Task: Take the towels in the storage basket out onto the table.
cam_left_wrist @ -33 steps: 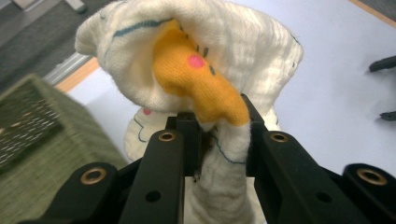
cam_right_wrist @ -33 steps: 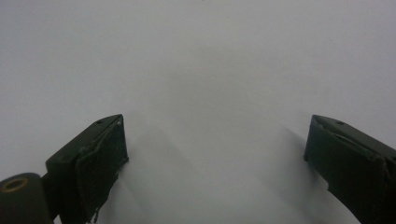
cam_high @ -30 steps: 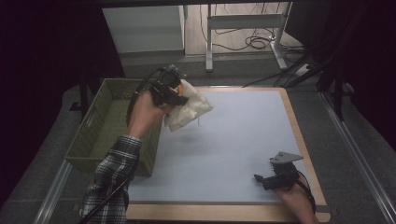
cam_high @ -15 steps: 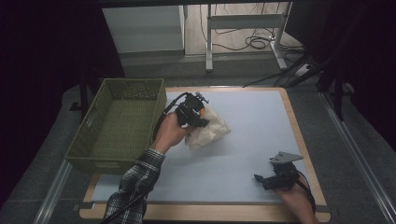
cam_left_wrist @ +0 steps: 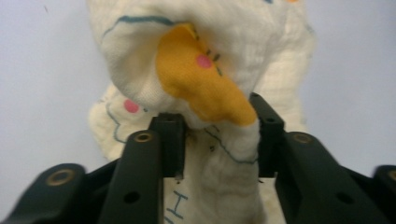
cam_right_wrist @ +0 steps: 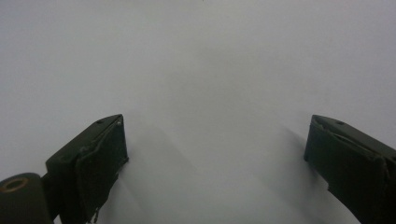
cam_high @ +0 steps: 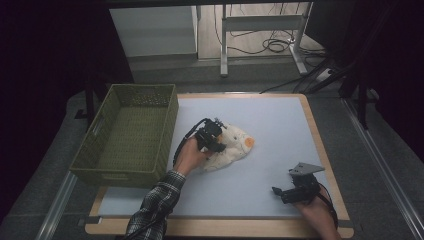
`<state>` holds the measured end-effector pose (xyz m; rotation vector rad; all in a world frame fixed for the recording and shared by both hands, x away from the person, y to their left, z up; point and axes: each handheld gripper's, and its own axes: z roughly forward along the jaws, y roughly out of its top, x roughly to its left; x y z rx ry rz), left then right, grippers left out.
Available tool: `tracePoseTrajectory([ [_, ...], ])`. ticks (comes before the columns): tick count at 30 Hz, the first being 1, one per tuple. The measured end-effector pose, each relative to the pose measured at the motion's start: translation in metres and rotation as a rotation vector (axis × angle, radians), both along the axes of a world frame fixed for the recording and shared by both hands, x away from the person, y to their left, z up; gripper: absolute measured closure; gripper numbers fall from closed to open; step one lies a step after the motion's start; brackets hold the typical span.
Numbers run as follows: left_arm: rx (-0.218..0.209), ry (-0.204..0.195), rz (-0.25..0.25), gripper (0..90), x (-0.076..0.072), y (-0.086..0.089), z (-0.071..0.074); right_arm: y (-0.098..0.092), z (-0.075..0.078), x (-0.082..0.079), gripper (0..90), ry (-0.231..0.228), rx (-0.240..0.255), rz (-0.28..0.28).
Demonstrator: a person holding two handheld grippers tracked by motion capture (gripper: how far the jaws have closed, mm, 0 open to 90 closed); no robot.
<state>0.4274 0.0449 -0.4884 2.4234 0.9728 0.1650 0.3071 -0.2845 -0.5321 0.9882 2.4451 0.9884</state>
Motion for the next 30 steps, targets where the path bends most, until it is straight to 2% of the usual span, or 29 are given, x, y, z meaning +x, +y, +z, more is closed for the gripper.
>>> tracePoseTrajectory([
  [3, -0.020, 0.002, 0.014, 46.5, 0.000, 0.004, -0.006, 0.000, 0.000, 0.000, 5.9, 0.000, 0.000, 0.000],
  [5, -0.023, -0.019, 0.016, 33.0, -0.003, 0.008, -0.005, 0.000, 0.000, 0.000, 5.9, 0.000, 0.000, 0.001],
  [9, -0.037, -0.047, 0.029, 22.6, -0.012, 0.017, 0.003, 0.000, 0.000, 0.000, 5.9, 0.002, -0.003, 0.001],
  [14, -0.065, -0.069, 0.056, 24.1, -0.027, 0.031, 0.012, 0.000, 0.000, 0.000, 5.8, 0.001, -0.003, 0.001],
  [18, -0.085, -0.066, 0.059, 32.3, -0.041, 0.040, 0.013, 0.000, 0.000, 0.000, 6.0, 0.002, -0.004, 0.000],
  [21, -0.088, -0.087, 0.062, 39.7, -0.053, 0.042, 0.012, 0.000, 0.001, -0.001, 8.3, 0.004, 0.000, -0.010],
  [24, -0.098, -0.094, 0.048, 43.3, -0.063, 0.043, 0.008, 0.001, 0.004, -0.001, 19.2, -0.001, 0.006, -0.024],
  [26, -0.087, -0.119, 0.040, 45.2, -0.071, 0.043, 0.004, 0.004, 0.005, 0.000, 24.4, 0.006, 0.016, -0.018],
  [30, -0.086, -0.150, 0.045, 46.7, -0.083, 0.045, -0.007, 0.015, 0.007, 0.002, 35.9, 0.025, 0.033, 0.035],
])
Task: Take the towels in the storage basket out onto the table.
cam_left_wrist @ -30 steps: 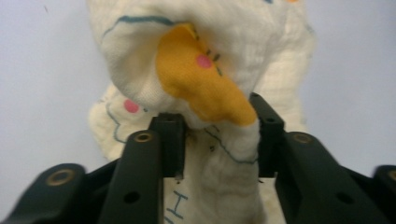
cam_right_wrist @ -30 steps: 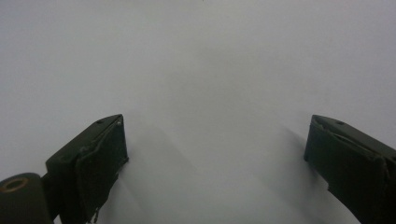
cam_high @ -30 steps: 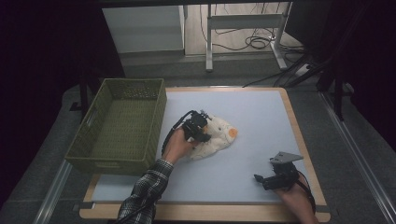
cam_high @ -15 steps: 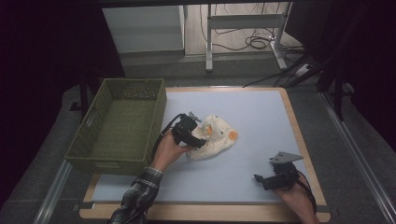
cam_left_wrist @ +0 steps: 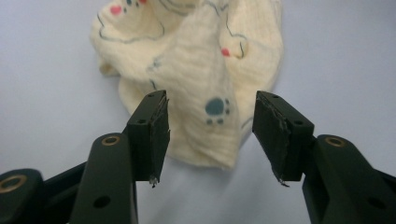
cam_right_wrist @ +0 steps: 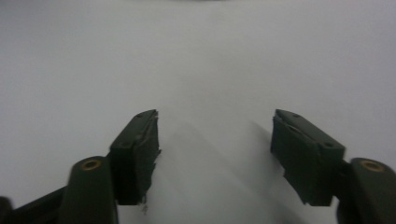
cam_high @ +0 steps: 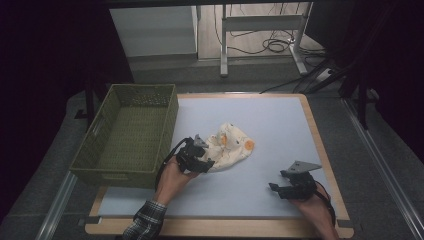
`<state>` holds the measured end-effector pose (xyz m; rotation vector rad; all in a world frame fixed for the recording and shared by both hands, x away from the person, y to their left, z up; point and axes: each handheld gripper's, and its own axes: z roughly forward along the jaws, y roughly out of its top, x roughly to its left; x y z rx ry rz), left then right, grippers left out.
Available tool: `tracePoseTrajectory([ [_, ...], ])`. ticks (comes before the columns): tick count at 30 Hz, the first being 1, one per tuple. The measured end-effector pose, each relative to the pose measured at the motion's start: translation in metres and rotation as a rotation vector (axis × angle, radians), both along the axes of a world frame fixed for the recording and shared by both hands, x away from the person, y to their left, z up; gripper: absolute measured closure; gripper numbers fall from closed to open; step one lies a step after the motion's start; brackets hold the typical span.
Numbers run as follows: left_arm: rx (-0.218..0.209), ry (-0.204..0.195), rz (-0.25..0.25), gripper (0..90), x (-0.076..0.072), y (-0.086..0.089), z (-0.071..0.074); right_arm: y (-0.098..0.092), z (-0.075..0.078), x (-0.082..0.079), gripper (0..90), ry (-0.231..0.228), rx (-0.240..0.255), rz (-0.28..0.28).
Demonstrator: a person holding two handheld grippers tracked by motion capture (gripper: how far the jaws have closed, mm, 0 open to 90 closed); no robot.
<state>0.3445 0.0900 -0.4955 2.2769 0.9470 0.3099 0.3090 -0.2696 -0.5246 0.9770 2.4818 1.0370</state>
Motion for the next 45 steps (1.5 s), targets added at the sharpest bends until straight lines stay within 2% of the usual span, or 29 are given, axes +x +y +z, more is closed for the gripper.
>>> tracePoseTrajectory([
  [4, -0.005, -0.024, 0.019, 49.0, -0.007, 0.003, -0.012, 0.014, 0.001, 0.007, 45.0, 0.026, 0.046, 0.041],
  [6, -0.022, -0.022, 0.025, 50.7, -0.008, 0.005, -0.017, 0.022, 0.003, 0.010, 49.4, 0.024, 0.054, 0.062],
  [8, -0.018, -0.027, 0.030, 52.3, -0.009, 0.006, -0.022, 0.030, 0.005, 0.013, 56.0, 0.026, 0.070, 0.087],
  [12, -0.041, -0.032, 0.033, 58.3, -0.010, 0.009, -0.029, 0.050, 0.003, 0.024, 62.6, 0.065, 0.116, 0.145],
  [17, -0.059, -0.042, 0.027, 61.3, -0.009, 0.012, -0.034, 0.077, 0.001, 0.033, 63.3, 0.046, 0.102, 0.180],
  [23, -0.085, -0.030, 0.022, 64.9, -0.006, 0.013, -0.040, 0.104, 0.007, 0.042, 63.2, 0.010, 0.089, 0.203],
  [25, -0.083, -0.030, 0.020, 65.6, -0.006, 0.014, -0.039, 0.111, 0.009, 0.045, 61.1, -0.007, 0.084, 0.209],
  [29, -0.095, -0.028, 0.017, 69.4, -0.006, 0.015, -0.040, 0.127, 0.007, 0.054, 56.7, -0.011, 0.076, 0.209],
  [32, -0.096, -0.030, 0.017, 74.8, -0.007, 0.016, -0.039, 0.137, 0.001, 0.061, 57.3, -0.024, 0.035, 0.199],
  [33, -0.097, -0.031, 0.018, 76.5, -0.007, 0.015, -0.038, 0.140, -0.002, 0.062, 61.9, -0.021, 0.018, 0.195],
  [35, -0.097, -0.041, 0.022, 79.7, -0.008, 0.016, -0.037, 0.143, -0.005, 0.063, 74.8, -0.038, 0.000, 0.176],
  [37, -0.104, -0.053, 0.024, 81.4, -0.009, 0.016, -0.036, 0.142, -0.005, 0.063, 86.6, -0.027, -0.004, 0.170],
  [40, -0.110, -0.061, 0.025, 82.2, -0.010, 0.017, -0.033, 0.136, -0.001, 0.059, 88.3, -0.014, -0.006, 0.174],
  [45, -0.117, -0.081, 0.033, 82.3, -0.013, 0.017, -0.028, 0.108, 0.013, 0.047, 88.4, -0.038, 0.007, 0.151],
])
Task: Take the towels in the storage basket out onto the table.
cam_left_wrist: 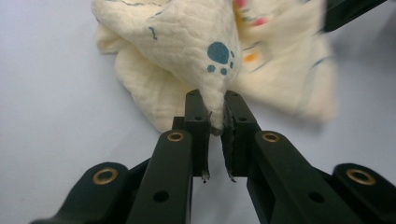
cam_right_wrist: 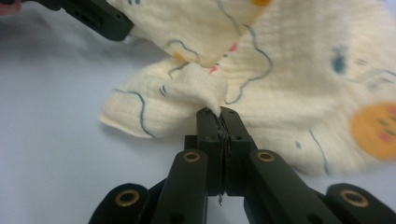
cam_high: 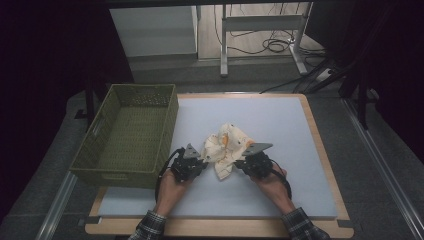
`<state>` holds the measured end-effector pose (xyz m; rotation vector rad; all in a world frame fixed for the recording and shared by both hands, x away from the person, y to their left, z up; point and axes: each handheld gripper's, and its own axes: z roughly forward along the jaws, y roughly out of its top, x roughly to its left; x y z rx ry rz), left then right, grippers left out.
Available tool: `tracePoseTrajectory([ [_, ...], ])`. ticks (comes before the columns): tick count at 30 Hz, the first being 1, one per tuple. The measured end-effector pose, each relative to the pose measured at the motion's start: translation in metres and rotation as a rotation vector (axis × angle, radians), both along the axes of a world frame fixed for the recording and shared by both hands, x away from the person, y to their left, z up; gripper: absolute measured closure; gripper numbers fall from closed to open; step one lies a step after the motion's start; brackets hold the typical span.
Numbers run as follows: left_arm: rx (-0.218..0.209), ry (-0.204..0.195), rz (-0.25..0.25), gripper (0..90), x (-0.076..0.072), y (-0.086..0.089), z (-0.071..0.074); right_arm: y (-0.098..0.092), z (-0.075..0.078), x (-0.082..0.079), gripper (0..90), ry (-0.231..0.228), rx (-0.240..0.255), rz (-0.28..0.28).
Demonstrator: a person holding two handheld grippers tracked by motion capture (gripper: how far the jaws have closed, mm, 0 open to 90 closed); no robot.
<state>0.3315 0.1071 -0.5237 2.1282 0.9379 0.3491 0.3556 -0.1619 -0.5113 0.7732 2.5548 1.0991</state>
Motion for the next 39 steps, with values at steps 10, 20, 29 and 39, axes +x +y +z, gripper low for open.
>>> tracePoseTrajectory([
  [10, -0.008, -0.023, 0.000, 82.1, -0.001, -0.004, 0.007, -0.072, 0.025, -0.012, 88.3, -0.042, -0.019, -0.113],
  [20, 0.012, 0.030, 0.036, 65.6, 0.010, -0.003, -0.008, -0.093, 0.008, -0.003, 75.6, 0.017, -0.013, -0.164],
  [29, 0.017, 0.050, 0.005, 73.6, 0.008, -0.003, -0.007, -0.097, 0.029, -0.024, 71.9, 0.002, 0.004, -0.129],
  [39, -0.002, 0.012, 0.020, 82.6, 0.020, -0.007, 0.008, -0.056, 0.013, -0.022, 70.8, 0.057, 0.017, -0.025],
])
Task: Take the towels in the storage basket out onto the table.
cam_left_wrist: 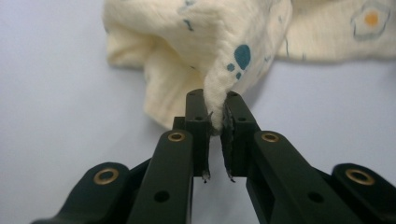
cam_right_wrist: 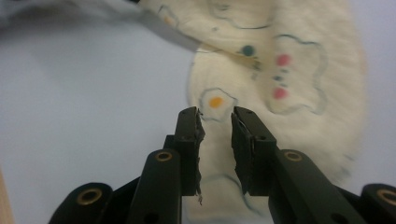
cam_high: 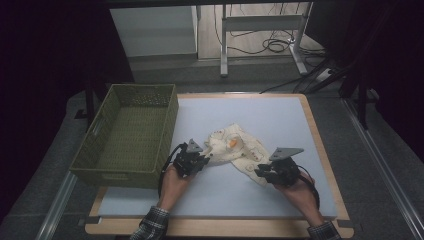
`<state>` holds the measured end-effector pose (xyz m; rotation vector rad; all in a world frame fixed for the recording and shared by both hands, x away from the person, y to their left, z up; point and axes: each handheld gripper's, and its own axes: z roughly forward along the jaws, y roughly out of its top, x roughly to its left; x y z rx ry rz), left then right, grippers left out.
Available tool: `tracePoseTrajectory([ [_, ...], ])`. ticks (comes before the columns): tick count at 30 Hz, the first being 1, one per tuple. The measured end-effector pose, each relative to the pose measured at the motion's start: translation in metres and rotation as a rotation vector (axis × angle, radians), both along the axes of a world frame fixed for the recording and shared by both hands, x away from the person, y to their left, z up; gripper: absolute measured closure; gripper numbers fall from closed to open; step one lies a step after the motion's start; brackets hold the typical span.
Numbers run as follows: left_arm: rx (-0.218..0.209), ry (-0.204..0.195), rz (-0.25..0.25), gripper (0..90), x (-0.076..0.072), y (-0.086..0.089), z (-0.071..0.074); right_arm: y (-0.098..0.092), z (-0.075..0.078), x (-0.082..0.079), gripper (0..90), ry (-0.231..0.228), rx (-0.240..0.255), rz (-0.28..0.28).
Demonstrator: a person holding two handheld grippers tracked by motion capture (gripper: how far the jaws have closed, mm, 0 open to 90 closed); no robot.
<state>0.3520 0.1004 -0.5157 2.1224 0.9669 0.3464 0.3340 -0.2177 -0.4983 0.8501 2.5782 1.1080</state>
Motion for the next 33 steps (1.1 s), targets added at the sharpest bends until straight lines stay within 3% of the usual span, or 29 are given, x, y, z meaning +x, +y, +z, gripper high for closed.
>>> tracePoseTrajectory([
  [4, -0.002, -0.018, 0.024, 82.6, 0.014, -0.004, 0.009, 0.015, -0.014, 0.002, 67.1, 0.002, -0.046, 0.016],
  [8, 0.004, -0.024, 0.037, 82.3, 0.033, -0.011, 0.015, 0.012, -0.024, 0.001, 65.0, -0.011, -0.070, 0.001],
  [10, 0.017, -0.025, 0.043, 82.3, 0.043, -0.015, 0.017, 0.008, -0.026, -0.001, 72.0, -0.018, -0.047, -0.013],
  [13, 0.030, -0.029, 0.053, 82.3, 0.056, -0.020, 0.020, 0.005, -0.027, -0.004, 86.6, -0.041, -0.058, -0.011],
  [19, 0.060, -0.033, 0.070, 81.9, 0.079, -0.024, 0.024, -0.007, -0.023, -0.005, 88.2, -0.020, -0.068, -0.004],
  [23, 0.085, -0.023, 0.083, 80.7, 0.095, -0.026, 0.021, -0.025, -0.018, -0.007, 88.2, -0.030, -0.072, -0.036],
  [25, 0.100, 0.007, 0.081, 75.4, 0.102, -0.029, 0.015, -0.035, -0.015, -0.007, 88.1, -0.031, -0.064, -0.060],
  [28, 0.134, 0.006, 0.105, 62.1, 0.106, -0.031, 0.007, -0.047, -0.017, -0.006, 87.4, -0.014, -0.044, -0.083],
  [30, 0.102, 0.011, 0.124, 53.7, 0.105, -0.028, 0.007, -0.052, -0.019, -0.006, 85.3, -0.006, -0.037, -0.092],
  [33, 0.072, 0.010, 0.122, 49.9, 0.096, -0.020, 0.012, -0.057, -0.021, -0.008, 81.3, -0.003, -0.018, -0.095],
])
